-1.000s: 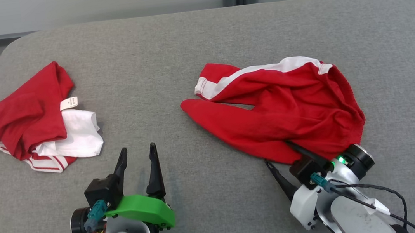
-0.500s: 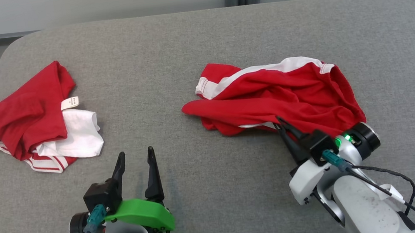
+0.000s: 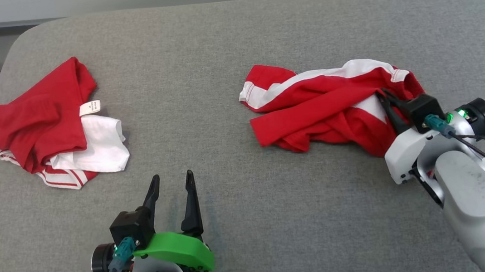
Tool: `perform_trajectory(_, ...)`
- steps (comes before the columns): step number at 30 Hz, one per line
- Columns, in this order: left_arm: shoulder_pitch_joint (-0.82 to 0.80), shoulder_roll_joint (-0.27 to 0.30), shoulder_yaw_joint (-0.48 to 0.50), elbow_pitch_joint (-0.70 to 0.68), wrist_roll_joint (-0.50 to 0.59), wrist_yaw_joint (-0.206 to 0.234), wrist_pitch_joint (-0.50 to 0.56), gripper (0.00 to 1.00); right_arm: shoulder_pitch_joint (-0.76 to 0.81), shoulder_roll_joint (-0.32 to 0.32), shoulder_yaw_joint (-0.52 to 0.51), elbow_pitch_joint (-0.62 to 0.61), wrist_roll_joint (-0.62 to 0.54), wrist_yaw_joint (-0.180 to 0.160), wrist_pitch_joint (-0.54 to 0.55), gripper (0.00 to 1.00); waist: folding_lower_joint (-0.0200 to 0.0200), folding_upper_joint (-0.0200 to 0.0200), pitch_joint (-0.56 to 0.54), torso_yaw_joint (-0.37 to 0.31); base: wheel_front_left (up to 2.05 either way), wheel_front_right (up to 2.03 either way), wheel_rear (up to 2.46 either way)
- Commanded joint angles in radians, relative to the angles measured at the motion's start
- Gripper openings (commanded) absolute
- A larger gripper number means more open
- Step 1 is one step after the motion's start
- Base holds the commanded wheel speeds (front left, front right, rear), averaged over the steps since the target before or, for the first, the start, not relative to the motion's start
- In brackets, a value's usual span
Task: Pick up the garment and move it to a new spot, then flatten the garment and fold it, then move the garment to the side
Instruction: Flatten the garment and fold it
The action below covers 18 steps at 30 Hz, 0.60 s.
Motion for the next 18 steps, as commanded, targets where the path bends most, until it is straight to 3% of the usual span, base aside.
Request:
perform_trajectory(1, -0.011, 0.001, 0.000, -0.001, 0.008, 0.000, -0.003, 1.00, -0.024, -0.015, -0.009, 0.019, 0.006, -0.001, -0.003, 0.00, 0.0000, 0.0000, 0.018, 0.020, 0.00, 0.00, 0.00)
perform_trajectory(5, -0.009, 0.003, 0.000, -0.003, 0.009, 0.005, -0.004, 1.00, -0.056, -0.035, -0.040, 0.058, -0.004, -0.001, -0.003, 0.02, 0.0000, 0.0000, 0.028, 0.025, 0.00, 0.00, 0.00)
perform_trajectory(8, -0.010, 0.009, -0.002, -0.009, 0.011, 0.004, -0.005, 1.00, -0.059, -0.032, -0.061, 0.054, -0.007, -0.001, -0.003, 0.63, 0.0000, 0.0000, 0.028, 0.013, 0.00, 0.00, 0.00)
perform_trajectory(9, -0.010, 0.009, -0.005, -0.011, 0.010, 0.002, -0.005, 1.00, -0.055, -0.030, -0.065, 0.049, -0.007, -0.001, -0.003, 1.00, 0.0000, 0.0000, 0.026, 0.007, 0.00, 0.00, 0.00)
perform_trajectory(14, -0.008, 0.012, -0.021, -0.023, 0.018, -0.005, -0.006, 1.00, -0.009, -0.011, -0.079, -0.012, -0.001, -0.001, -0.003, 1.00, 0.0000, 0.0000, 0.013, -0.039, 0.00, 0.00, 0.00)
perform_trajectory(18, -0.009, 0.010, -0.044, -0.032, 0.027, -0.019, -0.005, 1.00, 0.055, 0.011, -0.100, -0.132, 0.034, -0.001, -0.003, 1.00, 0.0000, 0.0000, -0.001, -0.077, 0.00, 0.00, 0.00)
